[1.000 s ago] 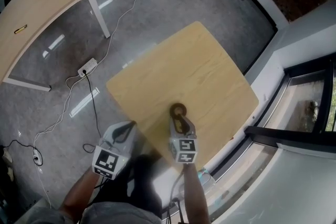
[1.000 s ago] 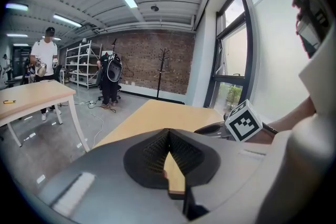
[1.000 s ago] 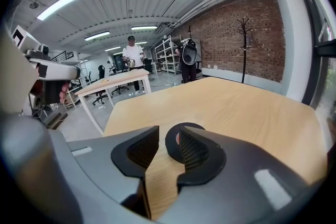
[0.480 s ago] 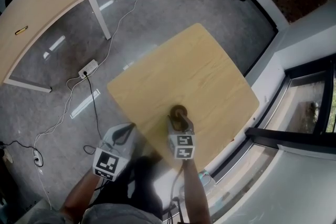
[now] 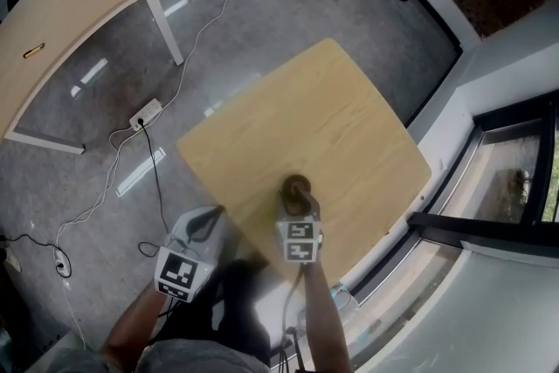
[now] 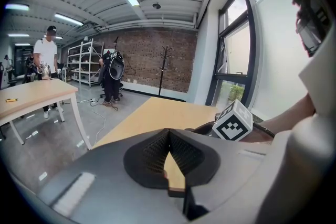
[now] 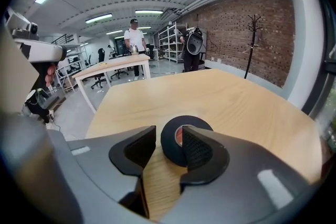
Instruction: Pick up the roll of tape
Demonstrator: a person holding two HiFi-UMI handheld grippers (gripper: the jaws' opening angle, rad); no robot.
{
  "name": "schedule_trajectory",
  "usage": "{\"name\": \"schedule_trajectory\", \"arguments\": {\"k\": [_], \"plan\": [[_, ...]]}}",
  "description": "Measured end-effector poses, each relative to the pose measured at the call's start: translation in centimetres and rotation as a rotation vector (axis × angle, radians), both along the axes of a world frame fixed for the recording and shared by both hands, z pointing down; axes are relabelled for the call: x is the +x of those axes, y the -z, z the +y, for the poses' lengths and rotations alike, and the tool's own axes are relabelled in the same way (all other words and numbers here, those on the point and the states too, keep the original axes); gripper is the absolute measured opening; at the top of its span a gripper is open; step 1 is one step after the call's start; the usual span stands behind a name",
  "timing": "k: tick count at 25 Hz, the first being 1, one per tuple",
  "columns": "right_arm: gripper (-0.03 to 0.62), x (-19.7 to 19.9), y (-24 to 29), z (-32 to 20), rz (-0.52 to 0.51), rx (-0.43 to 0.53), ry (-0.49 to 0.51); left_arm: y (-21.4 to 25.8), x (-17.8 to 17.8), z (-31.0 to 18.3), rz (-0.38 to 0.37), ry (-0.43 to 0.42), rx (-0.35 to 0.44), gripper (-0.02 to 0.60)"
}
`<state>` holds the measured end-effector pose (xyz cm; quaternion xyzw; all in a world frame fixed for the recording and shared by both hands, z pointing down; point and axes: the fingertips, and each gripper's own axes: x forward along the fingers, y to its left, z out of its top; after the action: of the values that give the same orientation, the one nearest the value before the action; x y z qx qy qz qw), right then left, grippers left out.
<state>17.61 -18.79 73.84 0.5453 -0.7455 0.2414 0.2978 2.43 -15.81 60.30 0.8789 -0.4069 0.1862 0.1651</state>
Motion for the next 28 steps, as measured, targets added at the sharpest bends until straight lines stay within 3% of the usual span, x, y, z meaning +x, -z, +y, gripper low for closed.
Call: {"name": "schedule_trajectory", "arguments": {"k": [5,13,28], "plan": [[0.141,0.2,-0.2,0.1,0.066,-0.009,0.014,-0.2,-0.2,0.0,-0.001,0.007,-0.005,0.000],[0.114,0.0,0.0,0.0,0.063,-0.002,0.031,-0.2,-0.4,-0.3,0.003,0.012,-0.008,0.000],[0.103,-0.2,2.1,0.3,-0.035,0.053,-0.006,0.6,-0.5,-0.7,0.012,0.021,0.015,0.000]]}}
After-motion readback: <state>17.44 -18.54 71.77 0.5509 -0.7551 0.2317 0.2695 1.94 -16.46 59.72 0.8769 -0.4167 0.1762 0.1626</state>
